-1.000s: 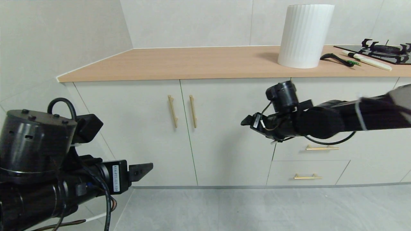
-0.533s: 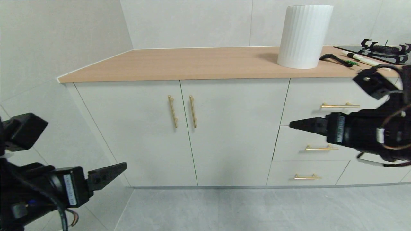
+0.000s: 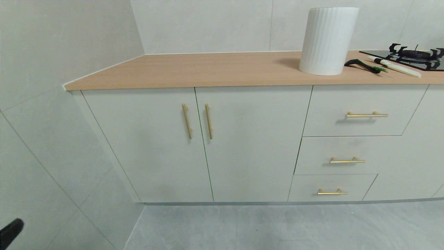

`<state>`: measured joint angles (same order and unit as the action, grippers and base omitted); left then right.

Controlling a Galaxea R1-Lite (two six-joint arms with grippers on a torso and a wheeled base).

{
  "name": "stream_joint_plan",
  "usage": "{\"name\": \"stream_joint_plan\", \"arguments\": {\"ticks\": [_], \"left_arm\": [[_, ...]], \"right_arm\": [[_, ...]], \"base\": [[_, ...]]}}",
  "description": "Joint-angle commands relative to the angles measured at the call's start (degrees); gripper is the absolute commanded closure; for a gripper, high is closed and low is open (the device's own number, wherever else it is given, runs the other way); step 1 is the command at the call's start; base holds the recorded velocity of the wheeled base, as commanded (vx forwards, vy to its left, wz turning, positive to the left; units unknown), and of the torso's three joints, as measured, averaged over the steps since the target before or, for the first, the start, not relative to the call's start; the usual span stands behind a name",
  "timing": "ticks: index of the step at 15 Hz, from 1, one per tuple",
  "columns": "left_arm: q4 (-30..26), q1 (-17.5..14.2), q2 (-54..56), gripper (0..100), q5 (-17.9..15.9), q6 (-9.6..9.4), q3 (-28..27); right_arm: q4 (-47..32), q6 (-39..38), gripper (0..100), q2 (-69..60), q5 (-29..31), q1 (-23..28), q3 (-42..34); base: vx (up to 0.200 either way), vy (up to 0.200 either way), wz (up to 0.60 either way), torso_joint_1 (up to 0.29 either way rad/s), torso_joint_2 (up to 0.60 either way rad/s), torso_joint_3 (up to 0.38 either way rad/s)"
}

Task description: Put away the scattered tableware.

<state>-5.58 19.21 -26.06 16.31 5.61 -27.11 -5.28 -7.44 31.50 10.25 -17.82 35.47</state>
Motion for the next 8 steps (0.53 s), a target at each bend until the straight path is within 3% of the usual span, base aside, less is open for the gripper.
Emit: {"name": "stream_joint_plan", "arguments": {"ticks": [1,3,5,6,8], "left_arm": [[-0.48,-4.89,11.74,0,-0.4,-2.71,1.18],[-0.57,-6.82,16.4,0,-0.4,-4.73,1.36],[-3.03,-8.84,20.0,0,-0.49,-6.66,1.45],[-4.17,-9.72,20.53,0,-0.31,-6.84,2.06],[-4.0,-12.8,20.53,0,0.3,-6.05,3.91]], "right_arm": [[-7.2,5.68,0,-16.47,0.29,6.84,-2.52],[-13.27,10.16,0,-24.65,0.38,10.35,-2.78],[-14.5,11.83,0,-25.88,6.27,12.02,-2.25],[-13.97,11.92,0,-25.88,8.38,12.02,-2.16],[-14.32,11.92,0,-28.34,7.94,16.77,-3.04]], "base": [[0.0,0.0,0.0,0.0,0.0,0.0],[0.0,0.0,0.0,0.0,0.0,0.0],[0.0,0.0,0.0,0.0,0.0,0.0],[0.0,0.0,0.0,0.0,0.0,0.0],[0.0,0.0,0.0,0.0,0.0,0.0]]}}
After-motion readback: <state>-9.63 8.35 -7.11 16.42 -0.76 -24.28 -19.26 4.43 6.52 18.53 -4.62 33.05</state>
